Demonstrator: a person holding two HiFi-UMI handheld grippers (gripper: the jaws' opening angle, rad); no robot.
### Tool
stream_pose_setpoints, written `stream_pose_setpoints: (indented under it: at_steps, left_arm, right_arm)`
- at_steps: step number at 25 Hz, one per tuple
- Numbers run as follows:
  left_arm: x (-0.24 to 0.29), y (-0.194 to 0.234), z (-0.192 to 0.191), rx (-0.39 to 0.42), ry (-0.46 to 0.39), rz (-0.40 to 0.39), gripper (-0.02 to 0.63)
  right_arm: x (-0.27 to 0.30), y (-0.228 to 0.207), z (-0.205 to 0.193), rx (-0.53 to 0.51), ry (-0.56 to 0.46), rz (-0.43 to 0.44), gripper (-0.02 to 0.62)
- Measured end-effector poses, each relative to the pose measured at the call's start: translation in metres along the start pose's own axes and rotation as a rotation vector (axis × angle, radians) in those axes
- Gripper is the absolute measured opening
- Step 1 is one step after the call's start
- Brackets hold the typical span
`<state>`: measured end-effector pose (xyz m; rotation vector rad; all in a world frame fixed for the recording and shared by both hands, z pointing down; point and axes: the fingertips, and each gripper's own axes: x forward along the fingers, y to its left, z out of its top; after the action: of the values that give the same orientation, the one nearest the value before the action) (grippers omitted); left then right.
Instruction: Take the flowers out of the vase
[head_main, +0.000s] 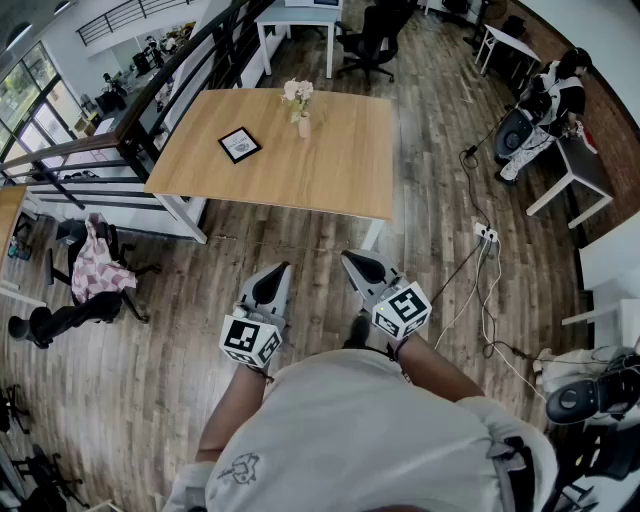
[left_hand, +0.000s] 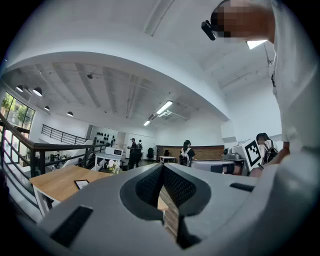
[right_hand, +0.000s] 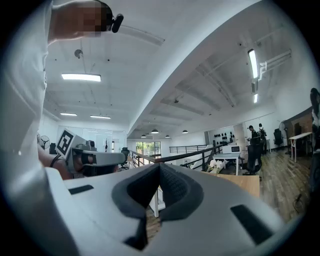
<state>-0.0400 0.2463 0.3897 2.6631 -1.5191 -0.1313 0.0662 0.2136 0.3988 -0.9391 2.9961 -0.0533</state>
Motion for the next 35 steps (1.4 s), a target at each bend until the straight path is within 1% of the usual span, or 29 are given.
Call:
stream_pose_setpoints:
  at_steps: [11,18,23,29,35]
  left_arm:
    - [0.016,0.006,-0.003,0.002,0.005,0.006,0.003]
    - [0.038,0.007,-0.007,-0.002,0.014,0.008,0.005]
    - [0.067,0.009,-0.013,-0.007,0.026,0.013,0.003]
    - [0.116,0.013,-0.022,-0.012,0.035,0.024,0.003]
    - [0.179,0.015,-0.021,0.001,0.025,0.041,0.004]
  right_arm:
    - [0.006,-0.016,-0.003,0.007,0.001,0.001,0.003]
    - [0.004,-0.041,-0.008,0.025,0.008,-0.01,0.003]
    - [0.005,-0.07,-0.009,0.025,0.007,-0.018,0.003]
    - [0.006,-0.12,-0.012,0.028,0.001,-0.034,0.005]
    - [0.011,-0.175,-0.014,0.037,0.012,-0.008,0.004]
